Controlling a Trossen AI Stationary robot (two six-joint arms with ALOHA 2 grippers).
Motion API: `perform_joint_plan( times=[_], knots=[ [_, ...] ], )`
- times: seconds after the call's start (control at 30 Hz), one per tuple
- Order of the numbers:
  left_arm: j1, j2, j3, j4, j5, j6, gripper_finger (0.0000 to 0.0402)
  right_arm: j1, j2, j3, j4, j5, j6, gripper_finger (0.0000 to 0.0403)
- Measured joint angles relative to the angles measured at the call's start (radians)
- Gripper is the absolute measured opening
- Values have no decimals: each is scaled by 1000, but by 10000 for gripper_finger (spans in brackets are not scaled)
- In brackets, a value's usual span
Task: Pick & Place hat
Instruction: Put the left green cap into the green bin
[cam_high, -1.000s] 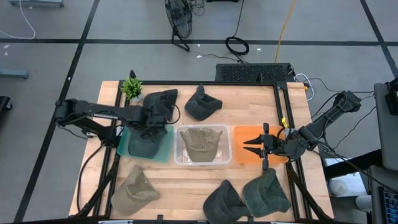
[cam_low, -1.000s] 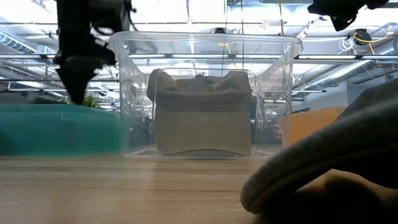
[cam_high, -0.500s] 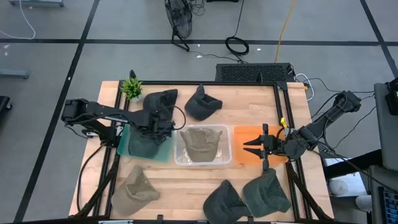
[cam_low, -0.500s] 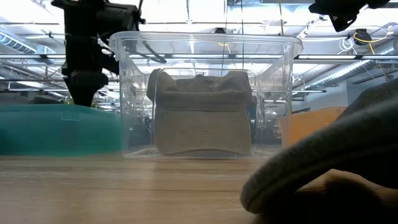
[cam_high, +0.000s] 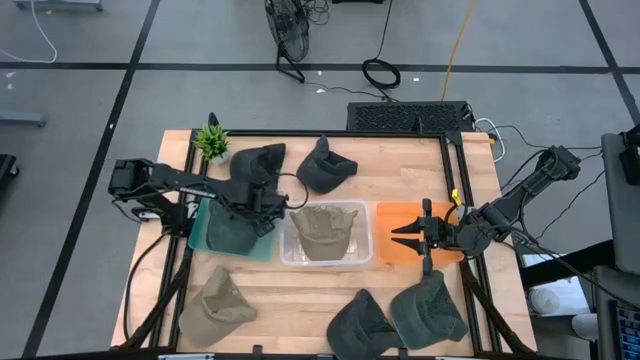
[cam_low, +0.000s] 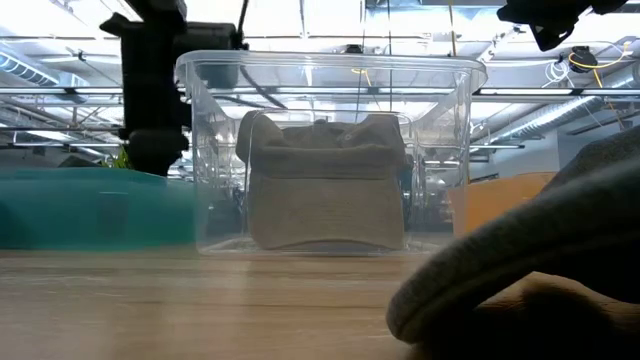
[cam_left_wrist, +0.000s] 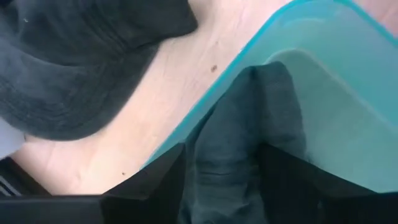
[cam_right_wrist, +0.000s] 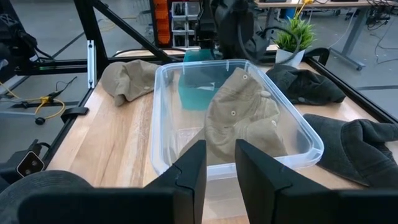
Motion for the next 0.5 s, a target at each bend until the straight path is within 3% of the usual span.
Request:
perform_joint_plan(
  times=[0.27, 0.5],
  knots=[
    [25, -93, 13, -202, -1, -35, 211, 0, 0, -10, 4, 1, -17, 73],
    [3, -242, 22, -197, -48, -105, 211, -5, 0, -41, 58, 3, -29, 73]
  ],
)
